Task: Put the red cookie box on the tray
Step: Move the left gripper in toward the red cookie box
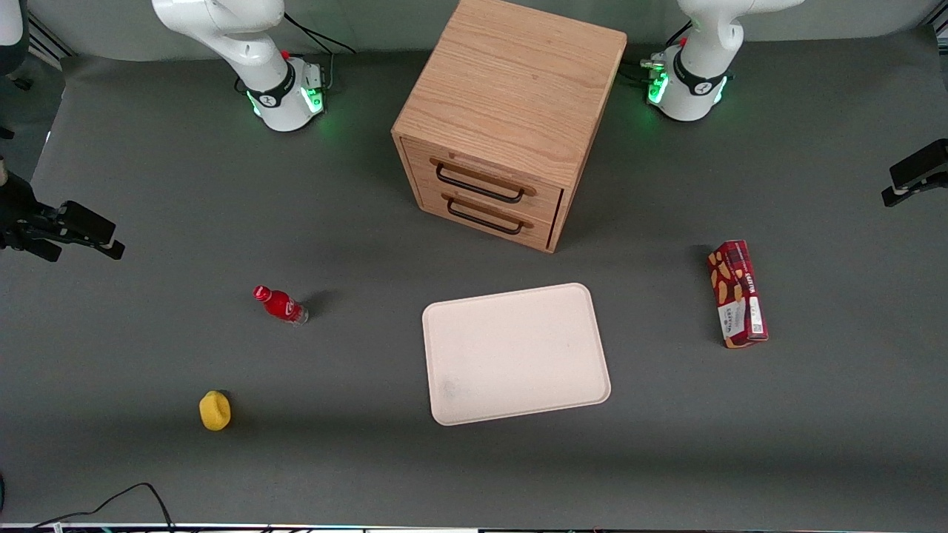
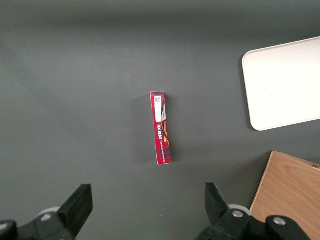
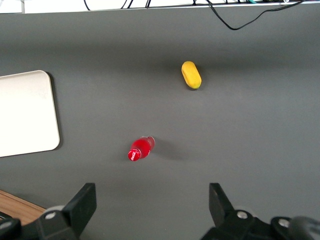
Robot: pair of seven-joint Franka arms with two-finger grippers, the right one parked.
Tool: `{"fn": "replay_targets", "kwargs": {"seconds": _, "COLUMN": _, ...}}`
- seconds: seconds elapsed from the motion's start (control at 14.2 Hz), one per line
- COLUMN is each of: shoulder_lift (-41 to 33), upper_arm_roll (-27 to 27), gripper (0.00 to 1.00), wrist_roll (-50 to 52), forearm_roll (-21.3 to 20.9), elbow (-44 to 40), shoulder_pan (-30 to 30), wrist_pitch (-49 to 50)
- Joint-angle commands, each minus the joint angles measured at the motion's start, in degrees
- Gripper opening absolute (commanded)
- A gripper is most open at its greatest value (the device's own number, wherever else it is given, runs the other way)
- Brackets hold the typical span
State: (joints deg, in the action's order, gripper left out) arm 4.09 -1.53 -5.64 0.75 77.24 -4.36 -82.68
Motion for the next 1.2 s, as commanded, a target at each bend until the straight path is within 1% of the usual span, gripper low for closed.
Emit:
{"fn": "replay_targets", "kwargs": {"seconds": 0.0, "shoulder_lift": 0.0, "upper_arm_roll": 0.0, "gripper": 1.0, "wrist_roll": 0.4, "forearm_roll": -0.8, "elbow": -0.4, "shoulder_pan": 0.5, "wrist_pitch": 0.7}}
{"fn": "replay_targets", "kwargs": {"seconds": 0.64, "shoulder_lift": 2.0, "upper_arm_roll": 0.0, "gripper": 1.0, "wrist_roll": 0.0, "forearm_roll": -0.3, "elbow": 0.2, "shoulder_pan": 0.7, "wrist_pitch": 0.1}}
{"fn": "replay_targets", "kwargs": {"seconds": 0.85, "shoulder_lift": 4.9, "upper_arm_roll": 0.0, "gripper": 1.0, "wrist_roll": 1.1, "forearm_roll": -0.8, "elbow": 0.5, "shoulder_pan": 0.9, "wrist_pitch": -0.2}}
{"fn": "replay_targets", "kwargs": {"seconds": 0.99, "shoulder_lift": 7.6, "upper_arm_roll": -0.1, "gripper": 1.0, "wrist_roll": 0.4, "forearm_roll": 0.0, "elbow": 3.7, "shoulder_pan": 0.7, "wrist_pitch": -4.2}}
{"fn": "replay_targets", "kwargs": {"seconds": 1.13, "shoulder_lift": 7.8, "upper_arm_roll": 0.0, "gripper": 1.0, "wrist_roll": 1.9, "forearm_roll": 0.0, "elbow": 11.3, "shoulder_pan": 1.4, "wrist_pitch": -12.7}}
